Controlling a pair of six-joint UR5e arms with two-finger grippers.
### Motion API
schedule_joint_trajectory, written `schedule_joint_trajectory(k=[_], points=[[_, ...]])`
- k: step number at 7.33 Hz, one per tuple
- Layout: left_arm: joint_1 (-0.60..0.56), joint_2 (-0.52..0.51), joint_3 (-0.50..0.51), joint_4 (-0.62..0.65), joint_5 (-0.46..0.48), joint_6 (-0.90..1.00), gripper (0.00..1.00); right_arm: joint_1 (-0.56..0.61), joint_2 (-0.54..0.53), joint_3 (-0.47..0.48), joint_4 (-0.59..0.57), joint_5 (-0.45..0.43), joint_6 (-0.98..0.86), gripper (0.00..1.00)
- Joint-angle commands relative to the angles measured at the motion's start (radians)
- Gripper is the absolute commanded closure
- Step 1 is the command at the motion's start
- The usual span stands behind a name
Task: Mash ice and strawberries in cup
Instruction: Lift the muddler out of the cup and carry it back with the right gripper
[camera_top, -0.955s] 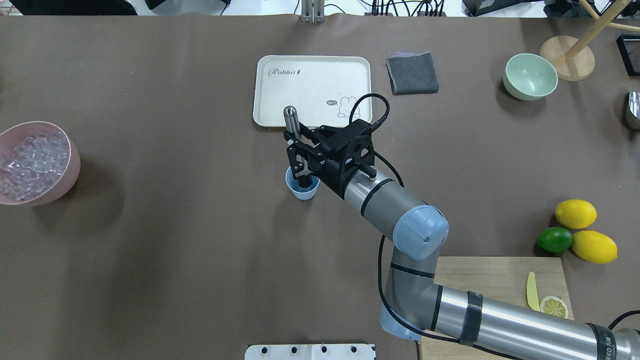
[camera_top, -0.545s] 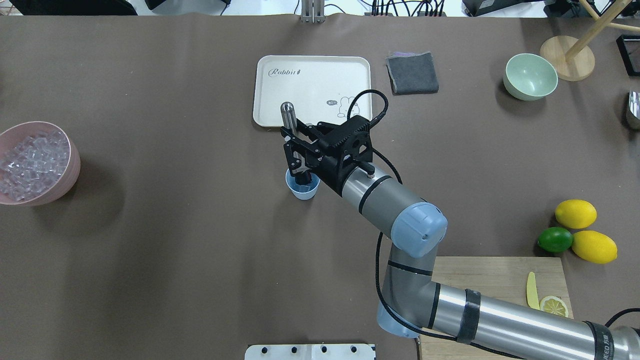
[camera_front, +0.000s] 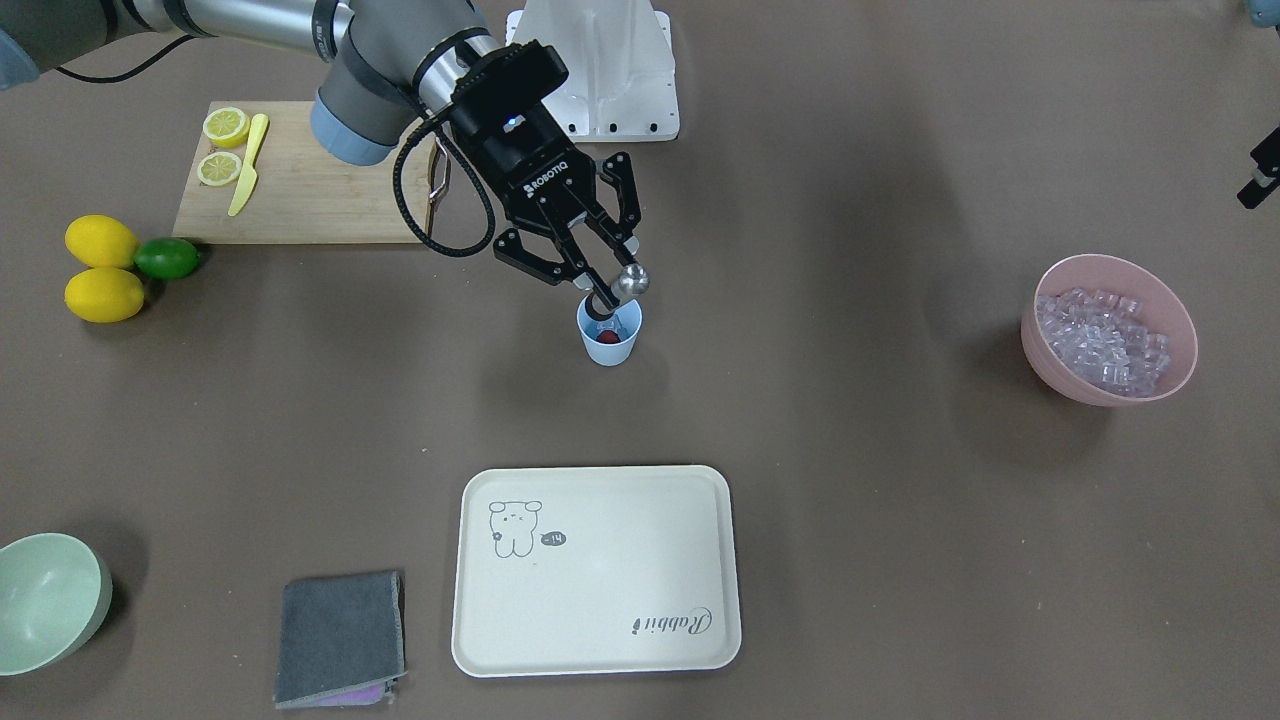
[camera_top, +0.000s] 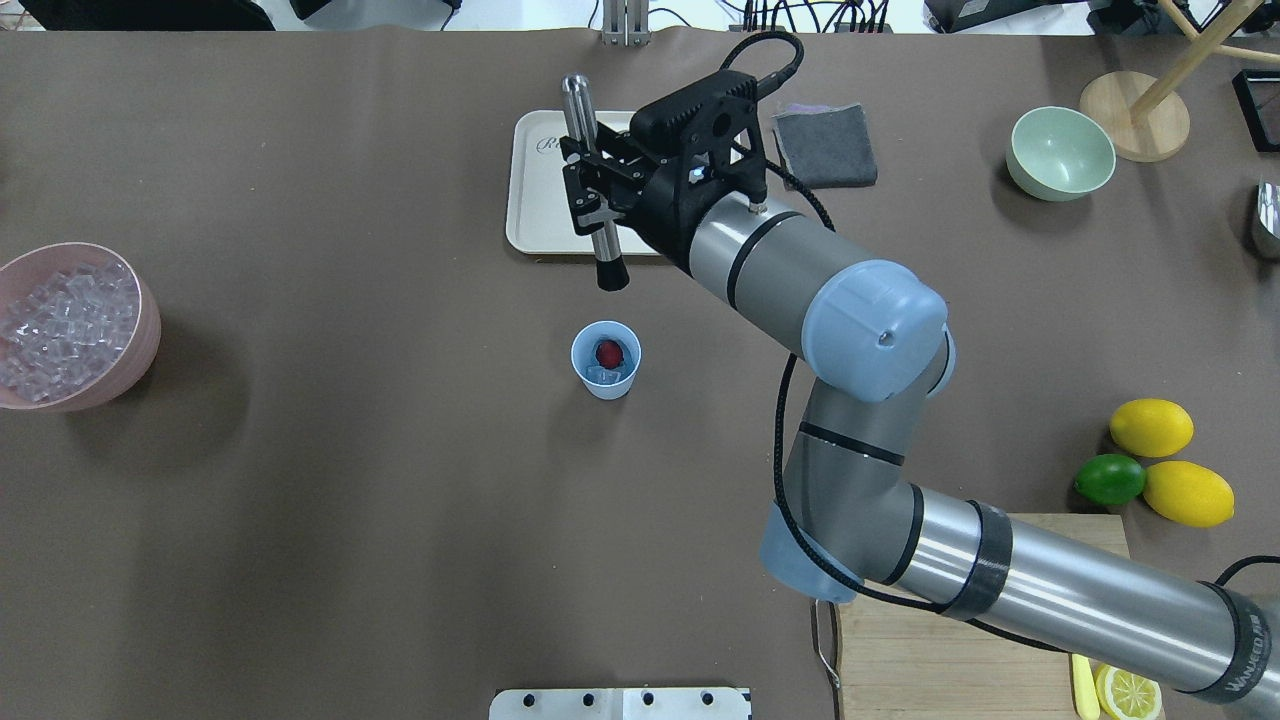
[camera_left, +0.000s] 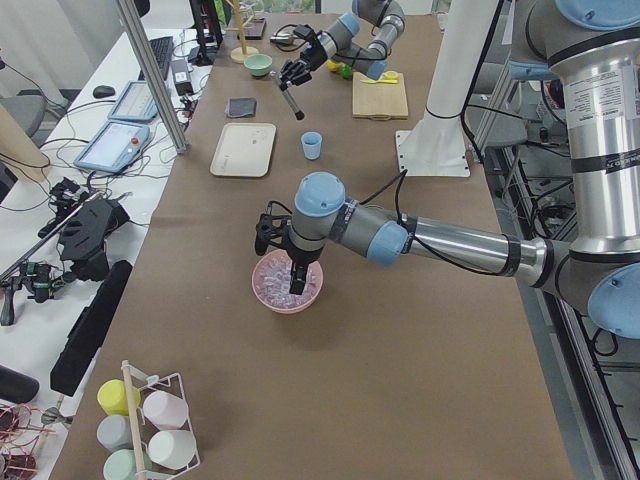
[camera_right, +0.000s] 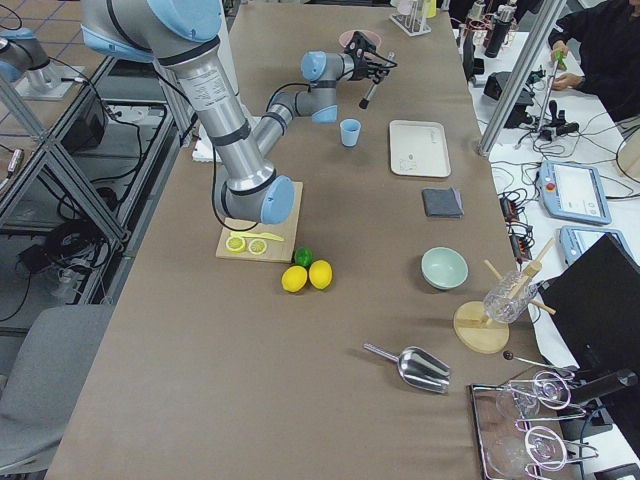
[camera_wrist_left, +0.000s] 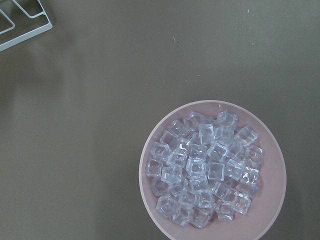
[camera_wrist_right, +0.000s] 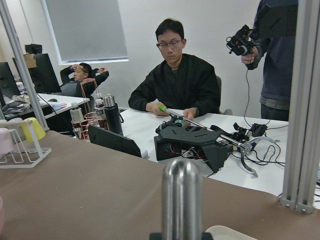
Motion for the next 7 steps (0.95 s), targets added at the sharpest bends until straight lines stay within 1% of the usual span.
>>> schedule_joint_trajectory(k=[1,2,3,4,5,6,7], points=[[-0.017,0.053,-0.041,-0.004,0.001,0.0,0.02,0.162,-0.063,0.05,-0.17,0.234,0.127,1.0],[-0.022,0.063,-0.057,-0.004,0.001,0.0,0.02,0.283,-0.086,0.073,-0.313,0.433,0.14,1.0],[-0.023,0.084,-0.071,-0.004,0.001,0.0,0.02,0.375,-0.155,0.07,-0.349,0.576,0.13,1.0],[-0.023,0.089,-0.075,-0.006,0.001,0.0,0.02,0.435,-0.216,0.062,-0.351,0.648,0.127,1.0],[-0.028,0.089,-0.078,-0.006,0.001,0.0,0.02,0.471,-0.238,0.006,-0.351,0.685,0.127,1.0],[-0.029,0.089,-0.078,-0.006,0.001,0.0,0.02,0.477,-0.241,-0.085,-0.351,0.751,0.136,1.0],[-0.029,0.089,-0.078,-0.006,0.003,0.0,0.02,0.474,-0.273,-0.167,-0.348,0.785,0.121,1.0]])
